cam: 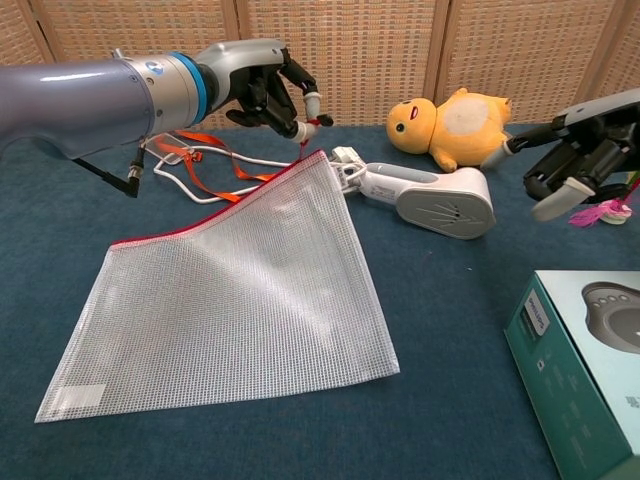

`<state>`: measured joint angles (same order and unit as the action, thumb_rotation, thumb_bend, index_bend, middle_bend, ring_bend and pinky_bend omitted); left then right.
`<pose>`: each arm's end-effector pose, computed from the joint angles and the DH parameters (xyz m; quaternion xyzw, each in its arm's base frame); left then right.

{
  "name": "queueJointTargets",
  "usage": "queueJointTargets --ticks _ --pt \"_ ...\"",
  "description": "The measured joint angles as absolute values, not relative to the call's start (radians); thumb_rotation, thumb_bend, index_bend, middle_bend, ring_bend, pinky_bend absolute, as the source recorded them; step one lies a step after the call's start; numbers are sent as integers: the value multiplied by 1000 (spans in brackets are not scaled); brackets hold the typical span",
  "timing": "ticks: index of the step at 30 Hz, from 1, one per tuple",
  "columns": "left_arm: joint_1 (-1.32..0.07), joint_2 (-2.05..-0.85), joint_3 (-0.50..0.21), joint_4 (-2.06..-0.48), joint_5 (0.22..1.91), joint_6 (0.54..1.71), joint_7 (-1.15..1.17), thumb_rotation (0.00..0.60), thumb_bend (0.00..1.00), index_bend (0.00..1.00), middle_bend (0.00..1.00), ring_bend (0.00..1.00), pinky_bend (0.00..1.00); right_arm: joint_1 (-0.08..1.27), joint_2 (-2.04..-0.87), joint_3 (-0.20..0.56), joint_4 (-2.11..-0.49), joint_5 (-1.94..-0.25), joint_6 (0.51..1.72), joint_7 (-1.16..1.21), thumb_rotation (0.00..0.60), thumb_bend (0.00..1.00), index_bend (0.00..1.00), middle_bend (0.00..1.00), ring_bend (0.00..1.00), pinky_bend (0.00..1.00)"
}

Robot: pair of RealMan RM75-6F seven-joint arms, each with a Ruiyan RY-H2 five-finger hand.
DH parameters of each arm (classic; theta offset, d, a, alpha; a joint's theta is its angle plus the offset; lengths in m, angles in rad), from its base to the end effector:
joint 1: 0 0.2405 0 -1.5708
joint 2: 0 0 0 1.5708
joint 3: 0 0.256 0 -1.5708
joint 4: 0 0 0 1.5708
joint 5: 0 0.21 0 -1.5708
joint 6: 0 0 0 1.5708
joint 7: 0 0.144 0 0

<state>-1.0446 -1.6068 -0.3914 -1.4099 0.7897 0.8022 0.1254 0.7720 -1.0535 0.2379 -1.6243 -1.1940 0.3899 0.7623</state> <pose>-0.0292 0.4093 -0.0170 -0.6599 -0.5076 -0.4648 0.3013 -0.1836 -0.3609 0.0880 0.5701 -0.7139 0.3326 0.2338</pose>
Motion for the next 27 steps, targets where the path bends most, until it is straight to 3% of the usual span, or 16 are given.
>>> queueJointTargets --ticks 6,11,15,27 --pt "-1051 -1612 -406 -1408 774 798 100 600 979 928 988 907 977 812 -1111 251 -1613 -1074 378 748 600 0 256 789 811 1000" --pt "-1059 -1616 -408 -1407 781 808 101 600 979 928 988 907 977 849 -1149 253 -1611 -952 402 709 600 2 354 816 831 1000" --pt "-1057 -1621 -418 -1416 789 823 78 600 984 928 988 907 977 886 -1177 246 -1615 -826 437 674 600 70 426 837 851 1000" --pt "-1049 -1623 -424 -1437 810 842 41 600 991 929 988 907 977 1030 -1280 199 -1695 -369 710 431 600 165 432 840 855 1000"
